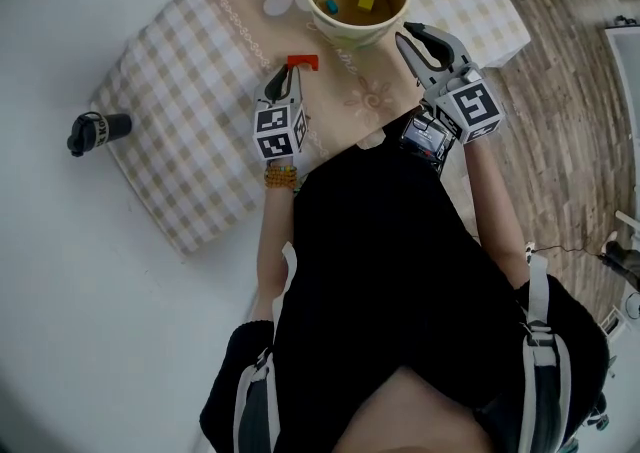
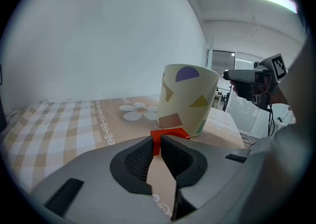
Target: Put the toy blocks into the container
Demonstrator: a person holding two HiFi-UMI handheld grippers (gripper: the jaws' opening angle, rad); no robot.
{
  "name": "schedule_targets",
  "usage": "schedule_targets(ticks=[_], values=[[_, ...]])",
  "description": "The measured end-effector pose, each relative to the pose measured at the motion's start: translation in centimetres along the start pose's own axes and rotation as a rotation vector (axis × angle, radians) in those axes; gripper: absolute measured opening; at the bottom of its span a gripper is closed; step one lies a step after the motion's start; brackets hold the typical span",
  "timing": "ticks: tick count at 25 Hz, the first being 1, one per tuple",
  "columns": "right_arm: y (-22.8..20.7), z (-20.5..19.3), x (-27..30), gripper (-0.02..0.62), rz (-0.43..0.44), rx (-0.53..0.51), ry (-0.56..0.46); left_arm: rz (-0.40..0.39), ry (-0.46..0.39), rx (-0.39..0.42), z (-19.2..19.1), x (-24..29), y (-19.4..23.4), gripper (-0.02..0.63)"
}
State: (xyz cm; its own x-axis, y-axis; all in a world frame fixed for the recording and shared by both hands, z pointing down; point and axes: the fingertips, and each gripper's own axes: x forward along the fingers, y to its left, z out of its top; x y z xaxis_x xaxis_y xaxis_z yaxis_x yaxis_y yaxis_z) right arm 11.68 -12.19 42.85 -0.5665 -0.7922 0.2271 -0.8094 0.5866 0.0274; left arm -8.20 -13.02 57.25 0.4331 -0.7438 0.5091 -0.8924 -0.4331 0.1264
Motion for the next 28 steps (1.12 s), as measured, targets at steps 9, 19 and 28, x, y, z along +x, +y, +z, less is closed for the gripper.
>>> schedule_targets(ticks=[9,19,28], values=[[7.7,-0.8,1.7,0.095,0.258,-0.187,-0.006,-0.074,-0.095,-0.006,2.7,-4.0,-2.2,0.054],[13.2,-2.8,3.5,0.175,0.426,-0.23,0.059,-0.207,-0.224,0.075,6.9,-6.9,-6.0,0.054],[12.0,-1.8,3.8,0.138,0.403,-0.305,0.04,-0.304,-0.32,0.024,8.0,-7.5,-6.8,0.074]])
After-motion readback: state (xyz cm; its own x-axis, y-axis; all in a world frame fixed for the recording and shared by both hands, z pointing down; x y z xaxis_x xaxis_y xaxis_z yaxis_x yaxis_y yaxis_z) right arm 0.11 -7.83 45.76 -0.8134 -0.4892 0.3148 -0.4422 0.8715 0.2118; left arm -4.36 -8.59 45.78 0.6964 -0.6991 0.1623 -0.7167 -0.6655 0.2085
